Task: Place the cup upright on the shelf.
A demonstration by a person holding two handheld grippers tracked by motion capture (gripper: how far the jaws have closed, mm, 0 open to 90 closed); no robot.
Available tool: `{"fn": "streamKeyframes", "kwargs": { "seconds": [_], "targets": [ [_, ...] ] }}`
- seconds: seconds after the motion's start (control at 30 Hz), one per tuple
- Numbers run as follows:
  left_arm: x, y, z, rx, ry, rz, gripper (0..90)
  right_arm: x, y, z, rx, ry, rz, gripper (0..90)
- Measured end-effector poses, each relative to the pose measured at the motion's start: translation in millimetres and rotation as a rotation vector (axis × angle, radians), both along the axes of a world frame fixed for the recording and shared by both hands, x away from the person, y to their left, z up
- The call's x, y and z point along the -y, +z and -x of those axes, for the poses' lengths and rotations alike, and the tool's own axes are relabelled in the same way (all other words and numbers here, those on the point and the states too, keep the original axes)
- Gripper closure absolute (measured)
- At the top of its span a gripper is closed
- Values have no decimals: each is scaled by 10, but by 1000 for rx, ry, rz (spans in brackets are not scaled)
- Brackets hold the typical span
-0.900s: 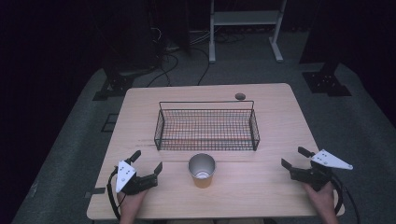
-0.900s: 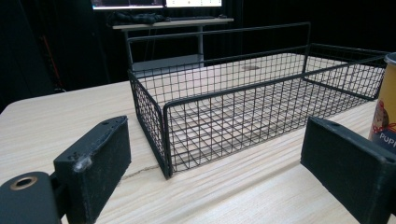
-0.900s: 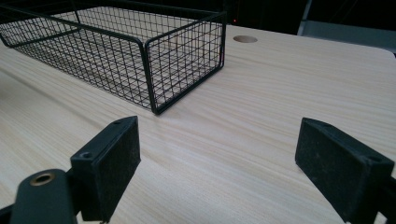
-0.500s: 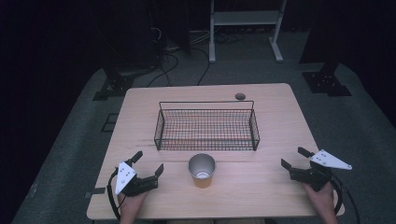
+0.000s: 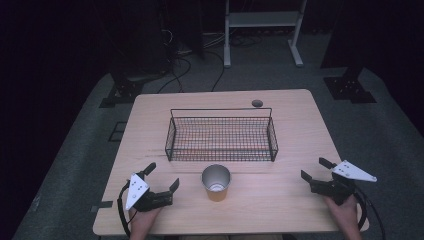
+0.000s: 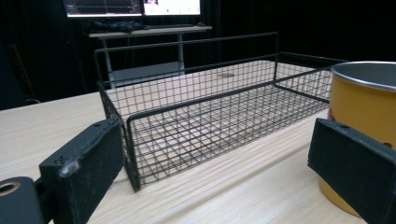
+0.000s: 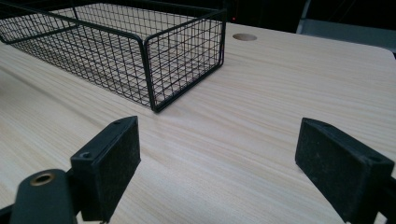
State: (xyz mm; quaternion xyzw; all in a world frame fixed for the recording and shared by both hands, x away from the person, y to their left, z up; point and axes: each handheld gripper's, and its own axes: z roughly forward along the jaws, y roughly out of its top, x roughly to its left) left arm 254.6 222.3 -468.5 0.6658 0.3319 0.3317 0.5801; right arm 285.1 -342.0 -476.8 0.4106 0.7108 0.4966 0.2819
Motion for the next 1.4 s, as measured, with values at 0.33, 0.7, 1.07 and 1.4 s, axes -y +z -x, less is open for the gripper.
{"fn": "streamKeyframes", "kwargs": {
  "seconds": [0.33,0.7,1.07,1.4],
  "targets": [
    [96,10,20,9,-57,-24,21,1,0,-1,-1,-2,-1,130],
    [238,17,46,8,-135,-41,15,4,-1,-3,-1,-3,-2,131],
    [296,28,69,6,-180,-49,11,1,-1,-2,0,-1,0,131],
    [339,30,84,4,-217,-59,0,2,-1,-4,-1,-3,0,130]
  ]
}}
